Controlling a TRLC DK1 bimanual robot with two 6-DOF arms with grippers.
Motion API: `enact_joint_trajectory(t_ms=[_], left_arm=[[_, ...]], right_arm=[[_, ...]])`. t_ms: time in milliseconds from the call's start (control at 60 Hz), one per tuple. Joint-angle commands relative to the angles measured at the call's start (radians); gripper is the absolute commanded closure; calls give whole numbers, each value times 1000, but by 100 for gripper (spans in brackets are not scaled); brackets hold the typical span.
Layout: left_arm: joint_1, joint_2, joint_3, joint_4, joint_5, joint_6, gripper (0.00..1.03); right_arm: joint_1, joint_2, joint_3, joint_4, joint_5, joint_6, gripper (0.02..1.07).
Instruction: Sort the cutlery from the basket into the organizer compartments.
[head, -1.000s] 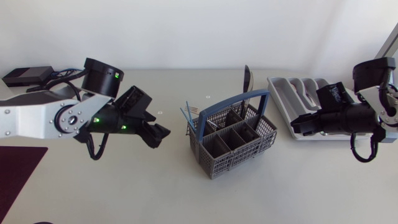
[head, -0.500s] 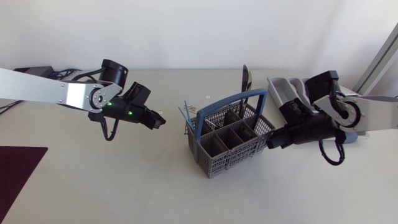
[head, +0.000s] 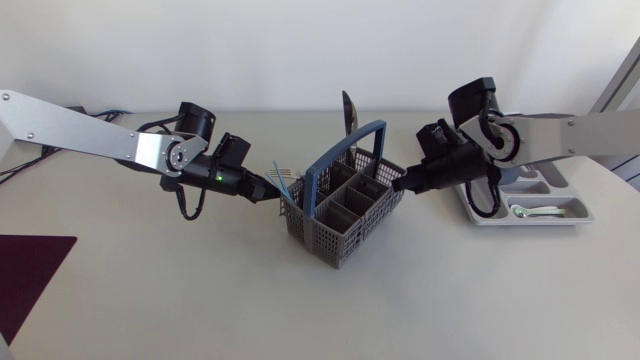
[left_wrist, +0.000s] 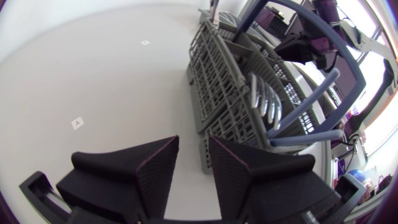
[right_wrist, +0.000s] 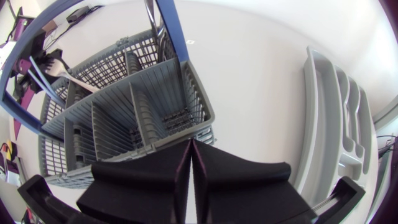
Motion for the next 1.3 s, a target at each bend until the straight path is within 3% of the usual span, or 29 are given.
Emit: enact_joint_trajectory(t_ms=[0, 100, 317, 550, 633, 750, 917, 967, 1067, 1283], left_arm=[[17, 19, 3, 5, 69, 11, 72], [20, -24, -49, 2, 137, 44, 77], [-6, -106, -153, -76, 169, 148, 78], [-129, -240, -282, -81, 175, 159, 77], [-93, -309, -317, -96, 164, 177, 77], [59, -387, -322, -170, 164, 267, 77], [180, -298, -214, -153, 164, 260, 77], [184, -228, -150, -145, 158, 228, 77], [181, -77, -30, -28, 138, 96, 77], [135, 124, 172, 76, 98, -22, 77]], right_arm=[[15, 57, 68, 17, -22, 40, 100], [26, 110, 135, 0, -46, 52, 100], [95, 242, 307, -49, -63, 63, 100], [134, 328, 447, -122, -71, 74, 100], [123, 255, 384, -118, -58, 69, 100], [81, 80, 223, -121, -68, 11, 100], [38, -134, 51, -207, -163, -66, 100], [32, -178, 14, -247, -189, -81, 100], [37, -272, -89, -270, -209, -106, 100], [75, -367, -204, -279, -226, -127, 101]])
